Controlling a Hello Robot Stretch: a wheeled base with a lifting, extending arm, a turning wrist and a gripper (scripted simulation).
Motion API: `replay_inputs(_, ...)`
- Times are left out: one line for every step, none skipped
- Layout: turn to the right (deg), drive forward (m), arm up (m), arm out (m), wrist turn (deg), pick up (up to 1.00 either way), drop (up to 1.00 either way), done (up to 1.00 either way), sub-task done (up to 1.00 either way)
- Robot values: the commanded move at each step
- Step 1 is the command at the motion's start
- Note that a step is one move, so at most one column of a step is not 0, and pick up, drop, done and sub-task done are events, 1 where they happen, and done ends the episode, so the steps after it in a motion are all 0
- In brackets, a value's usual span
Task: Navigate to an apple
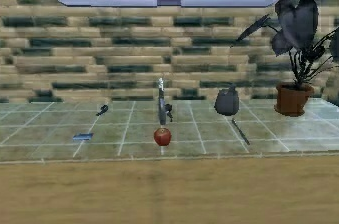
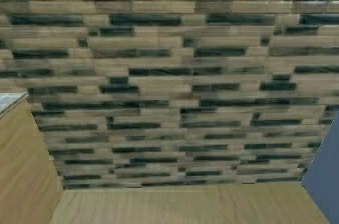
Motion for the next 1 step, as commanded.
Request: replay_inputs(0.0,0.0,0.0,0.0,0.0,0.0,0.0,1.0,0.0)
